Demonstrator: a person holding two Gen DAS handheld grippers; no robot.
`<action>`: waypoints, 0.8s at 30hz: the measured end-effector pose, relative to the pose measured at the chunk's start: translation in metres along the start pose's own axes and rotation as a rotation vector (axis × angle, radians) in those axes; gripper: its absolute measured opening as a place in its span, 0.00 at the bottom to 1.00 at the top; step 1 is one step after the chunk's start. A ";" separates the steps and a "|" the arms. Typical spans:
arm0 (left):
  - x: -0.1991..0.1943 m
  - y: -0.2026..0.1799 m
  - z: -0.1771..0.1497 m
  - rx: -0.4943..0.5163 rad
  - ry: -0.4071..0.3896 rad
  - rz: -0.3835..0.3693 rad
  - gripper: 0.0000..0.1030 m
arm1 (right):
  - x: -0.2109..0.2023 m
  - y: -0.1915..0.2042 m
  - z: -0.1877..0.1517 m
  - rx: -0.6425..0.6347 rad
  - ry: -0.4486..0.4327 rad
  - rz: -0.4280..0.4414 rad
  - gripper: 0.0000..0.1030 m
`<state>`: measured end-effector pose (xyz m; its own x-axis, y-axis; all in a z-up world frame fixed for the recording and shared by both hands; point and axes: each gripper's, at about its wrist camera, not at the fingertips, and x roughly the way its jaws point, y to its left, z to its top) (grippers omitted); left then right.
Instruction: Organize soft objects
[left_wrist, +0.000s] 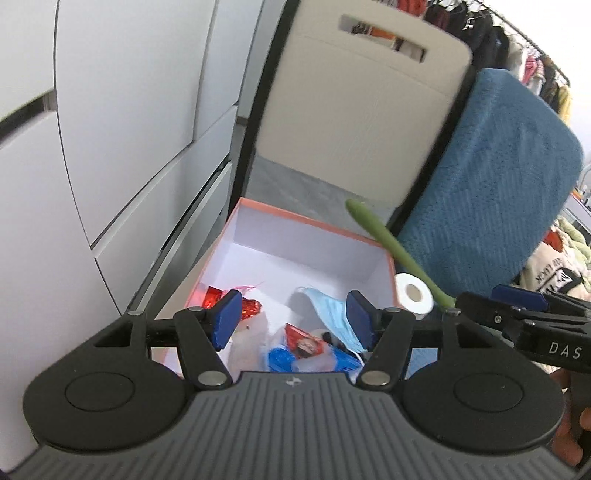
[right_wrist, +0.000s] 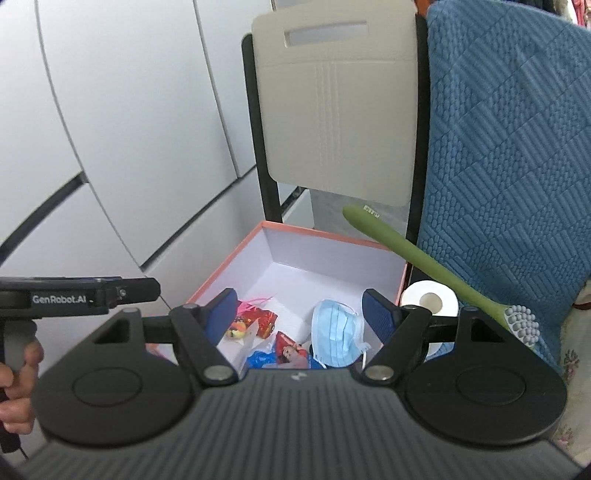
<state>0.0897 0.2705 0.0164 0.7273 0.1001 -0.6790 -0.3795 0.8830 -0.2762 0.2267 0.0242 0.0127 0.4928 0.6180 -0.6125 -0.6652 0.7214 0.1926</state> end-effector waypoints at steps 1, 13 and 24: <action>-0.007 -0.005 -0.002 0.002 -0.005 -0.001 0.66 | -0.006 0.000 -0.001 0.000 -0.004 0.004 0.74; -0.056 -0.032 -0.042 -0.015 -0.032 -0.005 0.66 | -0.060 -0.007 -0.033 0.021 -0.027 0.030 0.74; -0.080 -0.048 -0.068 0.047 -0.004 -0.004 0.66 | -0.084 -0.005 -0.074 0.044 -0.015 0.017 0.74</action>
<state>0.0106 0.1884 0.0381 0.7310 0.0978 -0.6753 -0.3488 0.9042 -0.2467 0.1472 -0.0544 0.0069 0.4897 0.6348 -0.5977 -0.6488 0.7232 0.2366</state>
